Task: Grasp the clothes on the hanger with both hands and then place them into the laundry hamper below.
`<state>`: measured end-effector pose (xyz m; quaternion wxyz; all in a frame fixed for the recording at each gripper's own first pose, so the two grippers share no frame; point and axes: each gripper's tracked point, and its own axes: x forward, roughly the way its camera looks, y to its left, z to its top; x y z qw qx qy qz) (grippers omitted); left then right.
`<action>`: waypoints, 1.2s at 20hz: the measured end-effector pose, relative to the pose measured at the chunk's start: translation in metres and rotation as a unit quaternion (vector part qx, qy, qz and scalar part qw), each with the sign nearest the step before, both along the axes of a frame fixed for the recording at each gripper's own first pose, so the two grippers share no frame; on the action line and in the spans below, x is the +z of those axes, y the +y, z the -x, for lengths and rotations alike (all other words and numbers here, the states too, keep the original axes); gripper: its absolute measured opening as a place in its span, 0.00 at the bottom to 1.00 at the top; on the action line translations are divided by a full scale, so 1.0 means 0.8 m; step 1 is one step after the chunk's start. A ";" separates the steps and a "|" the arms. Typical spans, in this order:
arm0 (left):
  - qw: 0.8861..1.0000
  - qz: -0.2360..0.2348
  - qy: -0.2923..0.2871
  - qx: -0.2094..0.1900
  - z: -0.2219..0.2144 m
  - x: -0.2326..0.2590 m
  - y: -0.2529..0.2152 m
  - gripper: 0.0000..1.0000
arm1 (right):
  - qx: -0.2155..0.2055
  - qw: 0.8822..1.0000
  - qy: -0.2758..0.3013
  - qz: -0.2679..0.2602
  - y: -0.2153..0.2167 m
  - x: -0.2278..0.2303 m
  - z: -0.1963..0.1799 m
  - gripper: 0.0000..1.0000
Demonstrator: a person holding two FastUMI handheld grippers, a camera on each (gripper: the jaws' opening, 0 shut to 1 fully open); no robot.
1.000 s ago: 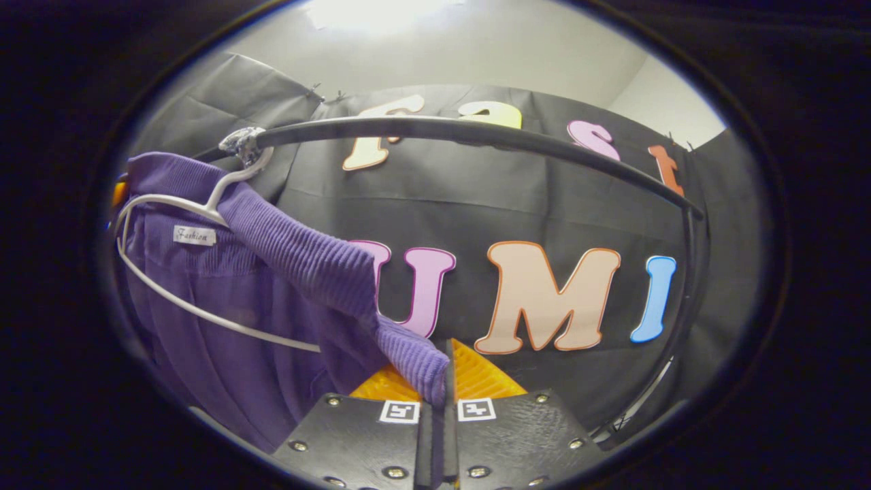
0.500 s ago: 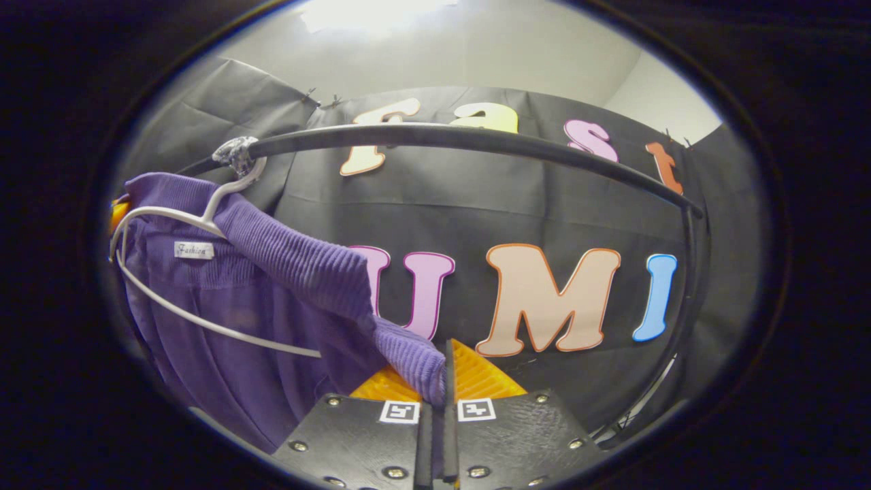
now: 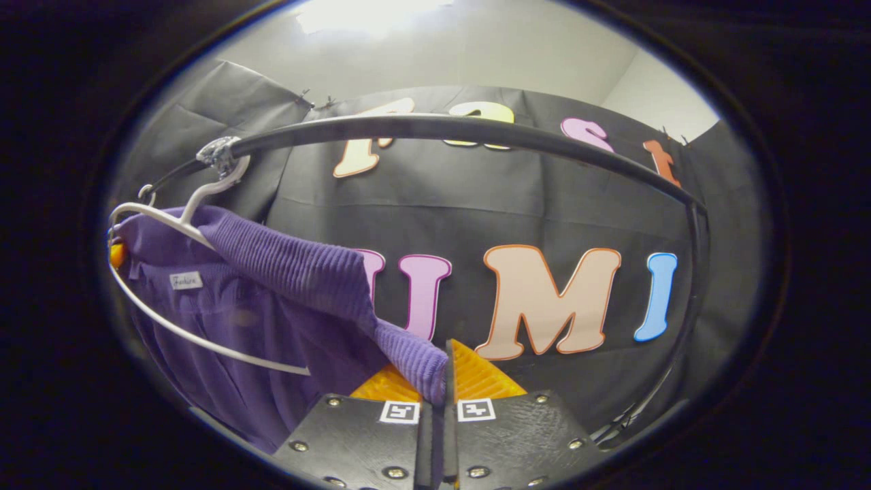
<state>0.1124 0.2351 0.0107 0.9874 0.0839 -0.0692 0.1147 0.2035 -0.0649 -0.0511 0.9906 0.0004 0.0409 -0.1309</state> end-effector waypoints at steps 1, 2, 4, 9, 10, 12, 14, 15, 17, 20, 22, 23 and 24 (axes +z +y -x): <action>1.000 -0.002 0.003 -0.001 0.000 -0.004 -0.001 0.01 | -0.003 1.000 -0.003 0.004 -0.002 0.000 -0.004 0.06; 1.000 -0.003 0.006 -0.003 -0.001 -0.007 -0.004 0.01 | -0.007 1.000 -0.007 0.010 -0.005 0.001 -0.009 0.06; 1.000 0.005 0.011 -0.007 -0.001 -0.013 -0.010 0.01 | -0.017 1.000 -0.012 0.018 -0.012 0.001 -0.017 0.06; 1.000 0.007 0.019 -0.016 0.002 -0.022 -0.027 0.04 | -0.043 0.998 -0.025 0.032 -0.032 0.000 -0.035 0.06; 1.000 0.009 0.020 -0.018 0.002 -0.023 -0.032 0.04 | -0.047 0.998 -0.027 0.034 -0.037 -0.001 -0.041 0.06; 0.999 0.014 0.025 -0.021 0.002 -0.030 -0.039 0.04 | -0.053 0.998 -0.025 0.035 -0.043 -0.008 -0.051 0.06; 0.999 0.018 0.033 -0.024 0.003 -0.036 -0.047 0.04 | -0.057 0.997 -0.020 0.042 -0.047 -0.016 -0.058 0.06; 0.999 0.018 0.037 -0.024 0.003 -0.040 -0.049 0.04 | -0.058 0.997 -0.020 0.047 -0.049 -0.019 -0.061 0.06; 0.999 0.019 0.042 -0.023 0.005 -0.044 -0.054 0.01 | -0.059 0.997 -0.014 0.057 -0.051 -0.028 -0.065 0.06; 0.998 0.023 0.050 -0.022 0.005 -0.052 -0.059 0.02 | -0.055 0.996 0.004 0.063 -0.050 -0.047 -0.068 0.06; 0.998 0.025 0.059 -0.022 0.006 -0.060 -0.061 0.02 | -0.050 0.996 0.020 0.067 -0.047 -0.062 -0.067 0.06; 0.997 0.026 0.062 -0.021 0.006 -0.063 -0.062 0.02 | -0.048 0.996 0.026 0.070 -0.046 -0.070 -0.065 0.06; 0.997 0.026 0.065 -0.020 0.006 -0.067 -0.063 0.02 | -0.046 0.996 0.033 0.074 -0.044 -0.077 -0.063 0.06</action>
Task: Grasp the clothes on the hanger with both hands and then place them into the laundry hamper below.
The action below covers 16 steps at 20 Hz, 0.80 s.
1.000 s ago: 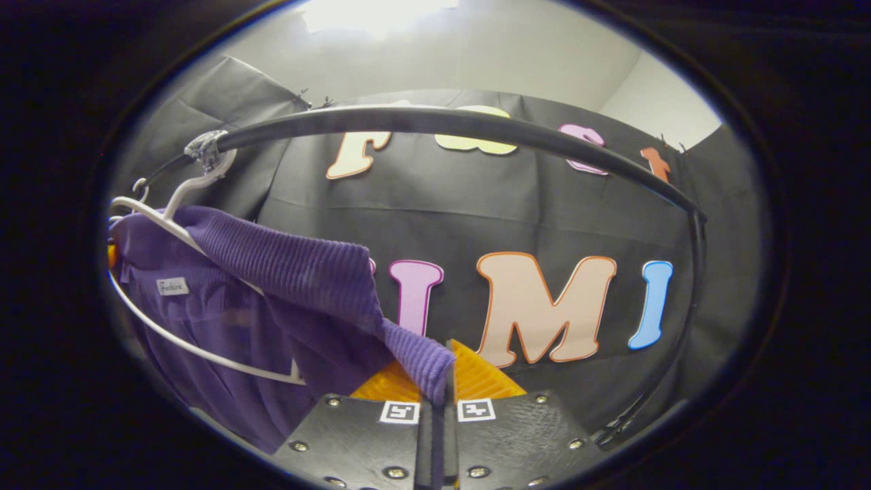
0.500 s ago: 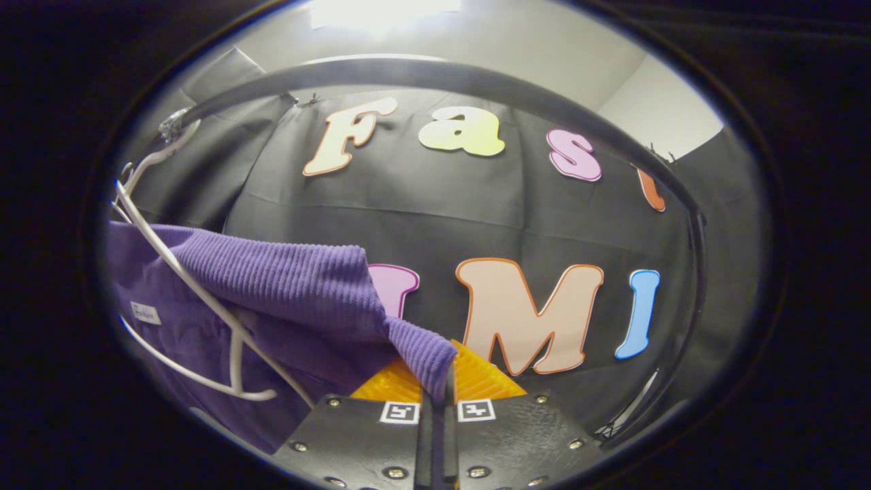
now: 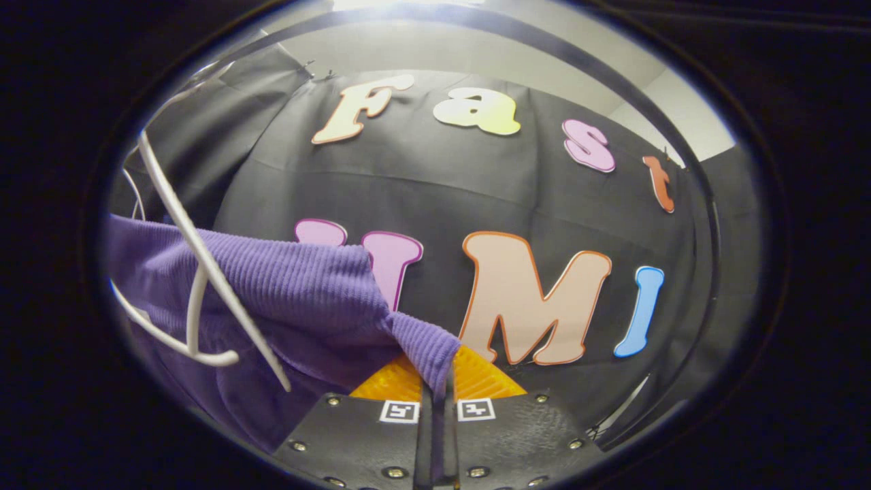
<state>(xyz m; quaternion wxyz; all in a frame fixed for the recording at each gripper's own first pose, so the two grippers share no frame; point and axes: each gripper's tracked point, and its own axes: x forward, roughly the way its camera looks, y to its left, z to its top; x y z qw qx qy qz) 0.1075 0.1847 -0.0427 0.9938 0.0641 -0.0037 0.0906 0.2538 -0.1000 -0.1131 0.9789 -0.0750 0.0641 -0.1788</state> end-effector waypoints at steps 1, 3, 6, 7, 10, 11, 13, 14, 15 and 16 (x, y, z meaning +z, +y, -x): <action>1.000 -0.001 0.003 0.001 0.001 -0.005 -0.001 0.02 | 0.003 1.000 0.008 0.000 0.002 -0.008 0.001 0.06; 1.000 -0.003 0.012 0.000 0.004 -0.015 -0.005 0.02 | 0.007 1.000 0.023 -0.004 0.007 -0.025 0.008 0.04; 1.000 -0.011 0.027 0.001 0.008 -0.031 -0.007 0.02 | 0.013 0.999 0.040 -0.003 0.015 -0.044 0.019 0.06; 0.999 -0.014 0.033 0.001 0.010 -0.037 -0.007 0.02 | 0.016 0.999 0.045 -0.001 0.019 -0.049 0.023 0.06; 0.999 -0.017 0.047 -0.004 0.016 -0.053 -0.014 0.02 | 0.028 0.998 0.058 -0.007 0.034 -0.064 0.038 0.06; 0.998 -0.018 0.052 -0.007 0.018 -0.059 -0.016 0.02 | 0.034 0.997 0.062 -0.011 0.042 -0.070 0.042 0.06; 0.998 -0.018 0.061 -0.016 0.019 -0.068 -0.025 0.02 | 0.045 0.997 0.069 -0.010 0.056 -0.078 0.052 0.06; 0.998 -0.018 0.064 -0.022 0.019 -0.071 -0.032 0.02 | 0.051 0.996 0.073 -0.010 0.065 -0.082 0.057 0.06; 0.997 -0.019 0.068 -0.028 0.018 -0.075 -0.038 0.02 | 0.058 0.995 0.076 -0.012 0.073 -0.085 0.061 0.06; 0.997 -0.020 0.072 -0.035 0.017 -0.079 -0.046 0.02 | 0.063 0.995 0.079 -0.014 0.081 -0.087 0.065 0.06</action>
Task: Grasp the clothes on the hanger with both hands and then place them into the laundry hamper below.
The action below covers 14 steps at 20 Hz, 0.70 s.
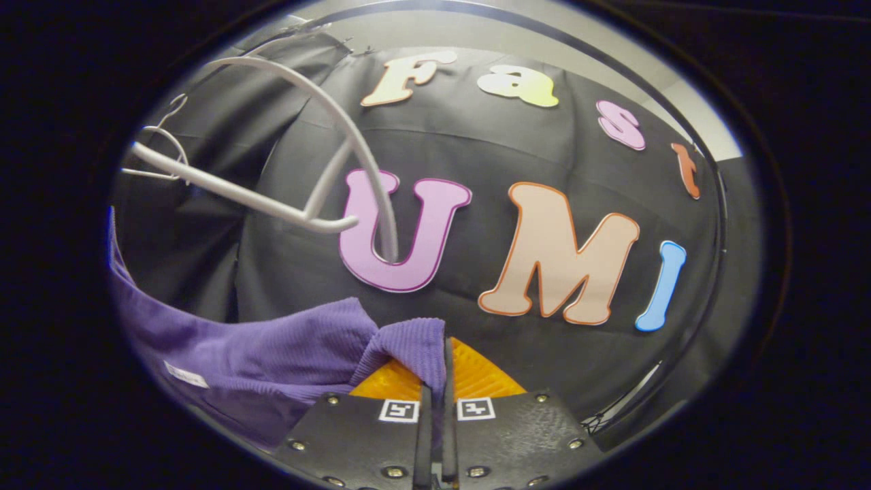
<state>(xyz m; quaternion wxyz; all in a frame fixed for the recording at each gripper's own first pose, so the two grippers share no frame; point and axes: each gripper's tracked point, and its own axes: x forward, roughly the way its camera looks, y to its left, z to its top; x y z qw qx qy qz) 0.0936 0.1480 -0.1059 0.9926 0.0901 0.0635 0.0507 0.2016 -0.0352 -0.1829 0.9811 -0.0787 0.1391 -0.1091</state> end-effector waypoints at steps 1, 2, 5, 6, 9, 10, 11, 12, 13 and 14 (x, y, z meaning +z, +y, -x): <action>1.000 0.000 0.004 -0.007 -0.001 -0.005 -0.008 0.02 | 0.006 1.000 0.003 -0.003 0.008 -0.003 0.004 0.06; 1.000 0.002 0.008 -0.014 -0.002 -0.009 -0.015 0.02 | 0.013 1.000 0.006 -0.005 0.016 -0.005 0.008 0.06; 0.999 0.009 0.017 -0.037 -0.006 -0.018 -0.041 0.02 | 0.031 0.999 0.011 -0.008 0.037 -0.008 0.017 0.06; 0.999 0.011 0.020 -0.044 -0.007 -0.022 -0.049 0.02 | 0.037 0.999 0.012 -0.011 0.045 -0.008 0.019 0.05; 0.997 0.019 0.030 -0.068 -0.011 -0.031 -0.074 0.02 | 0.055 0.998 0.016 -0.021 0.069 -0.006 0.030 0.06; 0.996 0.022 0.034 -0.075 -0.013 -0.036 -0.082 0.02 | 0.061 0.998 0.017 -0.022 0.076 -0.005 0.033 0.06; 0.996 0.025 0.037 -0.081 -0.014 -0.038 -0.088 0.02 | 0.068 0.997 0.018 -0.023 0.081 -0.005 0.034 0.05; 0.995 0.029 0.039 -0.087 -0.015 -0.040 -0.094 0.02 | 0.075 0.997 0.020 -0.026 0.088 -0.005 0.037 0.06; 0.994 0.035 0.042 -0.095 -0.016 -0.043 -0.100 0.02 | 0.081 0.996 0.021 -0.030 0.095 -0.007 0.040 0.06; 0.993 0.043 0.045 -0.101 -0.017 -0.047 -0.106 0.02 | 0.087 0.995 0.023 -0.034 0.101 -0.006 0.043 0.06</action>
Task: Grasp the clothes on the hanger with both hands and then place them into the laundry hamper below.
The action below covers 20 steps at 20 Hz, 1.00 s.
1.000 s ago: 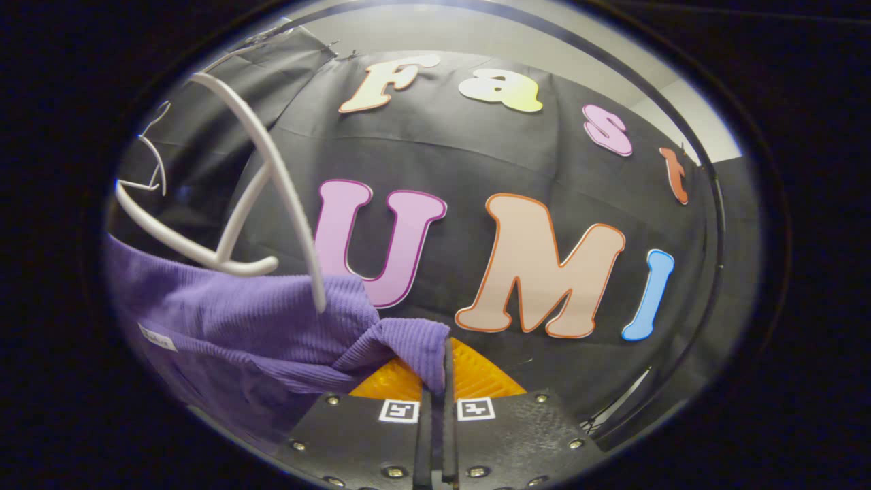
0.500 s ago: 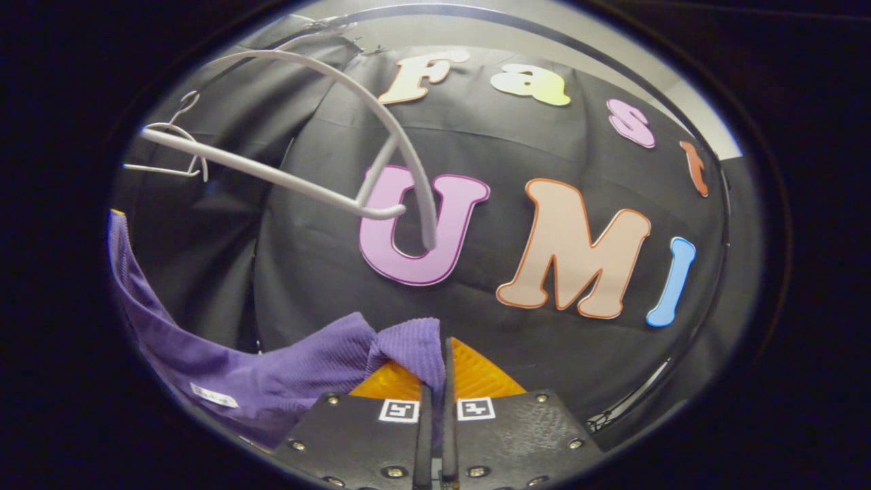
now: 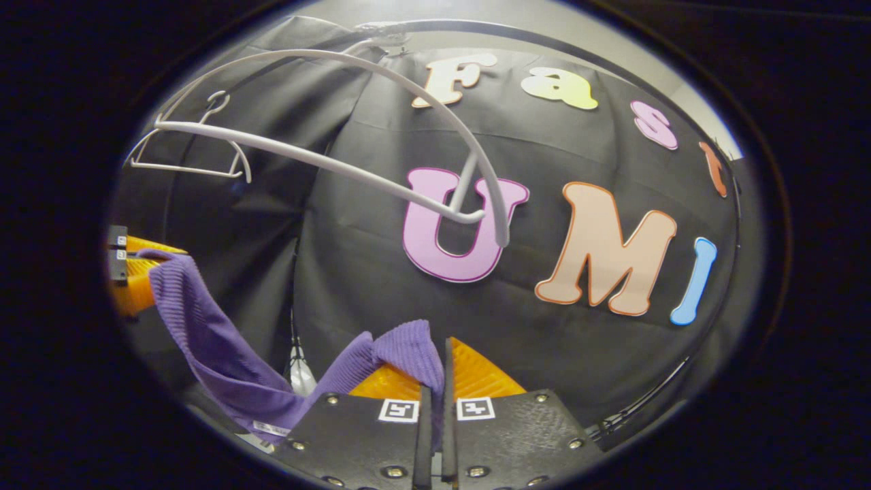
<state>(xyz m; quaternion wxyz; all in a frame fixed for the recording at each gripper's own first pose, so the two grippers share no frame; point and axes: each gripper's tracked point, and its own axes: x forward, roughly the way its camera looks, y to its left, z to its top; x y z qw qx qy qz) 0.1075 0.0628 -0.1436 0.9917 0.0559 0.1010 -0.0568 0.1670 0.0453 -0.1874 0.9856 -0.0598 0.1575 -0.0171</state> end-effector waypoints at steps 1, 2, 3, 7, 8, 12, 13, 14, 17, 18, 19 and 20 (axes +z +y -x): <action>1.000 0.008 0.005 -0.007 -0.001 -0.003 -0.007 0.02 | 0.006 1.000 0.002 -0.004 0.006 -0.001 0.003 0.06; 1.000 0.014 0.009 -0.012 -0.002 -0.006 -0.012 0.02 | 0.012 1.000 0.004 -0.006 0.012 -0.002 0.005 0.06; 1.000 0.021 0.014 -0.018 -0.005 -0.010 -0.018 0.02 | 0.018 1.000 0.006 -0.008 0.017 -0.005 0.008 0.06; 0.996 0.060 0.045 -0.041 -0.007 -0.036 -0.042 0.02 | 0.039 0.999 0.027 -0.018 0.037 -0.025 0.024 0.06; 0.995 0.069 0.055 -0.044 -0.010 -0.042 -0.051 0.02 | 0.041 0.998 0.036 -0.022 0.040 -0.034 0.028 0.06; 0.990 0.087 0.097 -0.050 -0.003 -0.087 -0.060 0.02 | 0.049 0.996 0.072 -0.028 0.049 -0.071 0.046 0.06; 0.989 0.088 0.106 -0.052 0.000 -0.099 -0.061 0.02 | 0.050 0.995 0.082 -0.027 0.049 -0.082 0.050 0.06; 0.988 0.088 0.115 -0.054 0.004 -0.108 -0.061 0.02 | 0.052 0.994 0.091 -0.026 0.050 -0.093 0.056 0.06; 0.984 0.083 0.146 -0.058 0.013 -0.142 -0.065 0.02 | 0.057 0.991 0.121 -0.028 0.059 -0.125 0.081 0.06; 0.983 0.081 0.156 -0.059 0.017 -0.154 -0.069 0.02 | 0.058 0.989 0.132 -0.026 0.059 -0.134 0.086 0.06; 0.981 0.079 0.166 -0.061 0.021 -0.165 -0.071 0.02 | 0.059 0.988 0.140 -0.024 0.059 -0.145 0.092 0.06; 0.979 0.078 0.176 -0.063 0.026 -0.175 -0.070 0.02 | 0.061 0.987 0.150 -0.021 0.058 -0.155 0.098 0.06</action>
